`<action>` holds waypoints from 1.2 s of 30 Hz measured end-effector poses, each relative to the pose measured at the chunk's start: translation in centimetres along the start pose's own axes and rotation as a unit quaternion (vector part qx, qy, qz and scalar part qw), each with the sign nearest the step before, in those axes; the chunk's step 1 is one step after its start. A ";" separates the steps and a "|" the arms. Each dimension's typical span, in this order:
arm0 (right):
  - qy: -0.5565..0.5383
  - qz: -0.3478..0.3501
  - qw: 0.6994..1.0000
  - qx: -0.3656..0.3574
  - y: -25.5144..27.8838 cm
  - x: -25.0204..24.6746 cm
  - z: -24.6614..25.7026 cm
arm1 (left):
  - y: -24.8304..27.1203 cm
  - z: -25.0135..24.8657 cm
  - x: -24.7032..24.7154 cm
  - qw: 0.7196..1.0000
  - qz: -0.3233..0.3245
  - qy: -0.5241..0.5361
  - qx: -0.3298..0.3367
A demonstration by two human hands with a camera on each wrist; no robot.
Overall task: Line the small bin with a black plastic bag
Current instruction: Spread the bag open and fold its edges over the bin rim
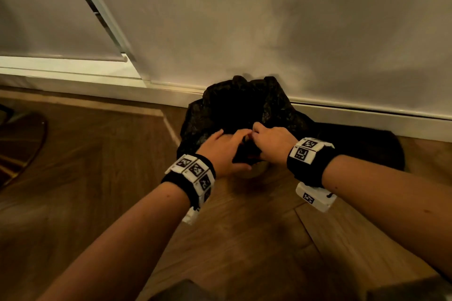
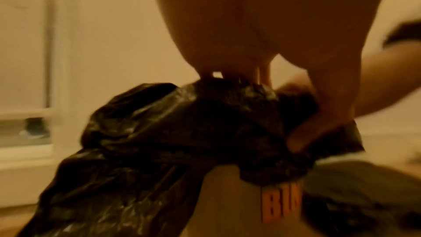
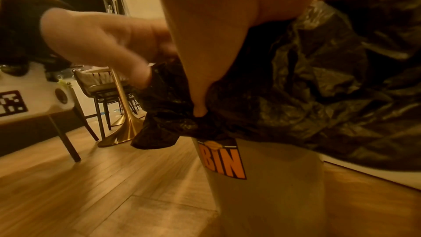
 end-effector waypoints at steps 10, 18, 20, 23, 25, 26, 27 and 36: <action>0.116 0.019 0.992 -0.045 0.9 -0.2 -3.4 | -0.2 2.8 0.9 0.975 0.022 -0.221 -0.001; 0.152 -0.001 0.984 -0.092 0.3 -0.5 -1.4 | -0.4 2.2 1.2 0.976 0.027 -0.214 -0.017; 0.104 0.012 0.990 -0.096 0.4 0.3 -0.6 | 0.0 2.0 1.3 0.978 0.029 -0.206 -0.017; 0.103 0.008 0.990 -0.097 0.7 0.1 -1.7 | 0.5 1.1 1.7 0.982 0.029 -0.186 -0.008; 0.140 0.015 0.987 -0.081 0.8 -0.6 -3.5 | 0.7 0.5 1.7 0.988 0.037 -0.151 0.005; 0.143 0.010 0.987 -0.073 0.8 -1.0 -4.4 | 0.8 0.3 1.5 0.991 0.042 -0.126 0.007; 0.132 -0.009 0.989 -0.071 0.8 -1.6 -5.0 | 0.8 0.2 1.3 0.993 0.044 -0.106 0.005; -0.323 -0.270 0.902 0.090 5.9 -2.0 -3.5 | 0.1 -0.7 1.9 0.996 0.059 -0.061 -0.010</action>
Point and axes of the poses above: each hand's wrist, its own y-axis away from the middle knuckle, its own x-axis out of the palm, z = x × y, the point moved 8 cm from there along -y, towards the middle knuckle, and after that the axes turned 4 degrees about -x, right-handed, at the moved point
